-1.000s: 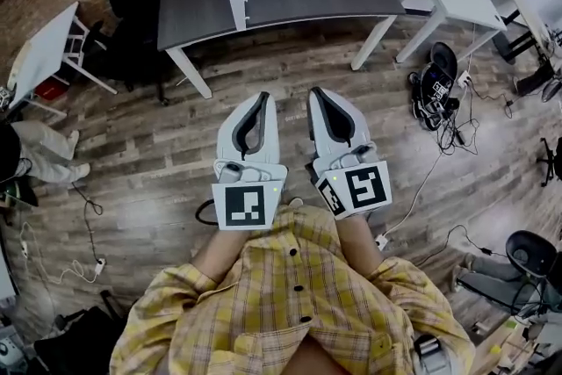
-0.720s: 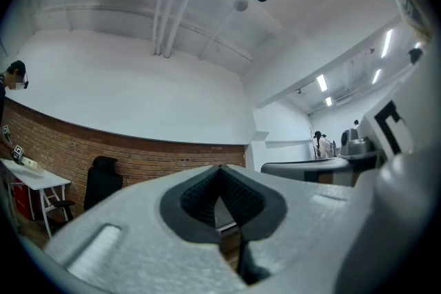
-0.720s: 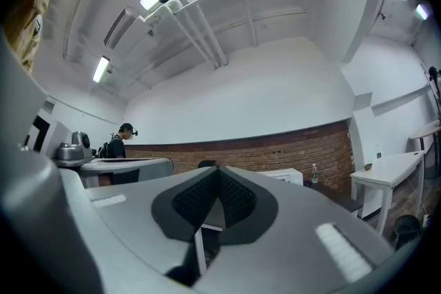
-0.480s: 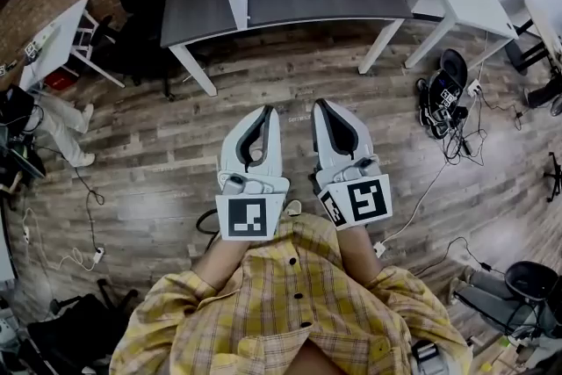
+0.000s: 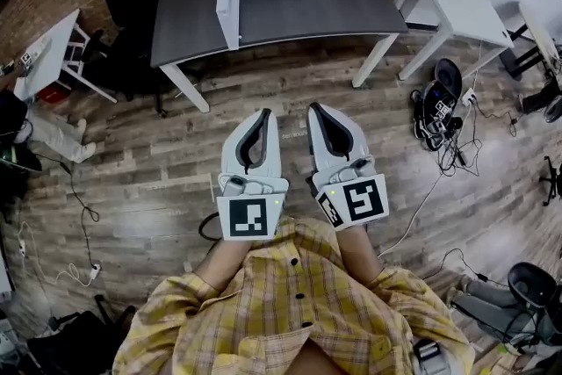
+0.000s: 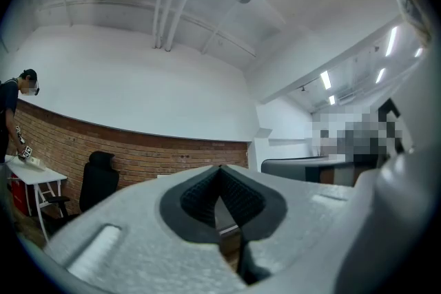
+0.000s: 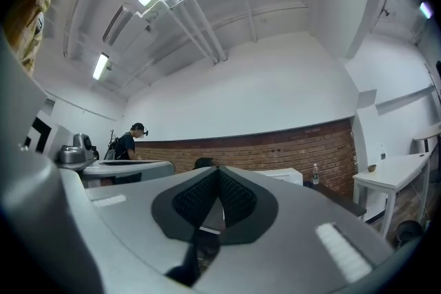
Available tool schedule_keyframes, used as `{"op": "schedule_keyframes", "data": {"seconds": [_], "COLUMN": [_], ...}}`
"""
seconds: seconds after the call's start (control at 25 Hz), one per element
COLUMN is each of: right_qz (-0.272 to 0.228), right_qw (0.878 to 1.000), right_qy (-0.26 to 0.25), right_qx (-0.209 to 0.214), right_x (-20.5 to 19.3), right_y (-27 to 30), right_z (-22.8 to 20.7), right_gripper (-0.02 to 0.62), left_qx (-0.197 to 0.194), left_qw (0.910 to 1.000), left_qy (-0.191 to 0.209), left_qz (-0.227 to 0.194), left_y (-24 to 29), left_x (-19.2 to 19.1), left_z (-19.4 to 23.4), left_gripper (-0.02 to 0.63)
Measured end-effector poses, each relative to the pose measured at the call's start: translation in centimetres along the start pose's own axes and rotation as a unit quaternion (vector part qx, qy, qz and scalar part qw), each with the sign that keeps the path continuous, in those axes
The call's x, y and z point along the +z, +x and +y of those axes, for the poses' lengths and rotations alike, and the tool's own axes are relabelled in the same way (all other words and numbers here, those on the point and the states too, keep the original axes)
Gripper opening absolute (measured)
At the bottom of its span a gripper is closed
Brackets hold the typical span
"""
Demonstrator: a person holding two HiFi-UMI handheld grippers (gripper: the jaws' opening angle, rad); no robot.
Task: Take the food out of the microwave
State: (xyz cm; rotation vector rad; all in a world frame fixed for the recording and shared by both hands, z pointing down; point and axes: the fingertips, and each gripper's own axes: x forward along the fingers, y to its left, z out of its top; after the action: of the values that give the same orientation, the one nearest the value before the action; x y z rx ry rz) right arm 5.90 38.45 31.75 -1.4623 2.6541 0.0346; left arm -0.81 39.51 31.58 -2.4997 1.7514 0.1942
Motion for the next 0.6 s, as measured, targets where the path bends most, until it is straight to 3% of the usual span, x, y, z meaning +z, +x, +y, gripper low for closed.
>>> {"op": "schedule_keyframes", "data": {"seconds": [0.6], "right_qz": [0.01], "right_qw": [1.0], "right_qy": [0.001], "right_qx": [0.012], "right_x": [-0.1], "right_y": [14.8], "right_z": [-7.3], "right_gripper": [0.005], "left_qx": [0.002], "left_qw": [0.9999], "left_qy": [-0.009], "left_qz": [0.003], "left_y": [15.0], "left_x": [-0.9], "left_z": [6.4], "left_gripper": [0.0]}}
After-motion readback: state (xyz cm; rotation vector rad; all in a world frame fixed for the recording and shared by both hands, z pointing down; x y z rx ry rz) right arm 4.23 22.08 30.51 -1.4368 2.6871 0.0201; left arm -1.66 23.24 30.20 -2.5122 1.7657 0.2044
